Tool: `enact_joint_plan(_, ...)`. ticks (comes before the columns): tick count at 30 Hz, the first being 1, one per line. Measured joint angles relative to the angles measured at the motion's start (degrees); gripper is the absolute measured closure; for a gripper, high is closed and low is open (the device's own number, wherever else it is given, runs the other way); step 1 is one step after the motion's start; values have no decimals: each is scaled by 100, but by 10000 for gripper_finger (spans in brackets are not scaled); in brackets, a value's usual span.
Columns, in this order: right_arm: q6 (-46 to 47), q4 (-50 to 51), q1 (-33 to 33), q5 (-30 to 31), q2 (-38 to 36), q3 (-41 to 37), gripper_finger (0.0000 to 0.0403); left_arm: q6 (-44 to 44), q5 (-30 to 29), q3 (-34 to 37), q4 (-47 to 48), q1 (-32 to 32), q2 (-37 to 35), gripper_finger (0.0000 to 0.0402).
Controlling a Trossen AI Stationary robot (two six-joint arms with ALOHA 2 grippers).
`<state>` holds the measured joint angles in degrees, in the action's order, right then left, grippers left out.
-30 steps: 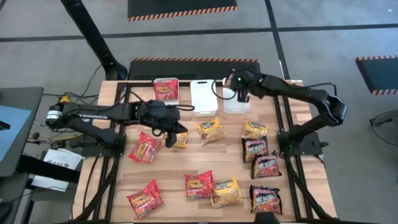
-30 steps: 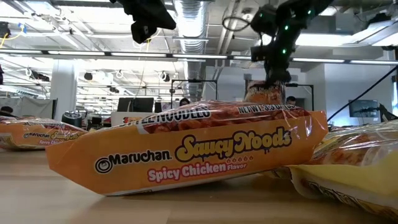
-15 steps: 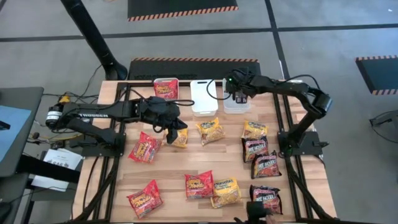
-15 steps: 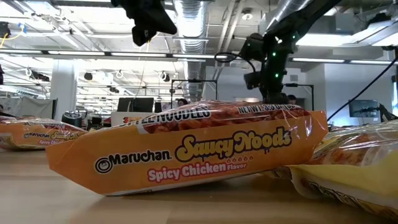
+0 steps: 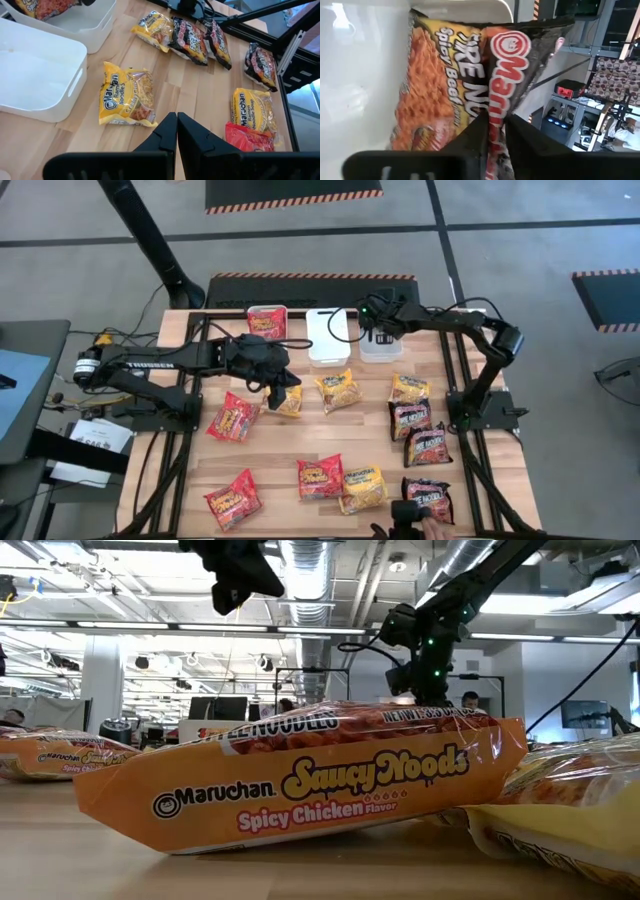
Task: Sort Maruchan noodles
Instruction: Put the black noodle pack into the right white bin, then put the orange noodle pack into the left white bin
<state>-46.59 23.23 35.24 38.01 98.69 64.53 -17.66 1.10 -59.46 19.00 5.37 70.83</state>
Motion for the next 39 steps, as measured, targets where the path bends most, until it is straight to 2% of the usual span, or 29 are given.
enact_joint_plan(8, 3, 57, -78, 720, -126, 0, 262, -6, -42, 0, 143, 0, -2, 401)
enact_joint_plan(11, 3, 94, -135, 777, -230, 0, 254, -6, -42, 0, 156, 0, -2, 401)
enact_joint_plan(21, 1, 72, -297, 883, -860, 2, 251, 438, -46, 0, 132, 0, -2, 401)
enact_joint_plan(29, 3, 74, -509, 1144, -1521, 2, 251, -19, 48, 0, 212, 4, -2, 398)
enact_joint_plan(33, 3, 67, -669, 1161, -1866, 2, 251, -247, 373, 0, 220, 60, -2, 374)
enact_joint_plan(39, 5, 70, -928, 1295, -2290, 0, 251, -419, 567, 0, 172, 274, -2, 306)
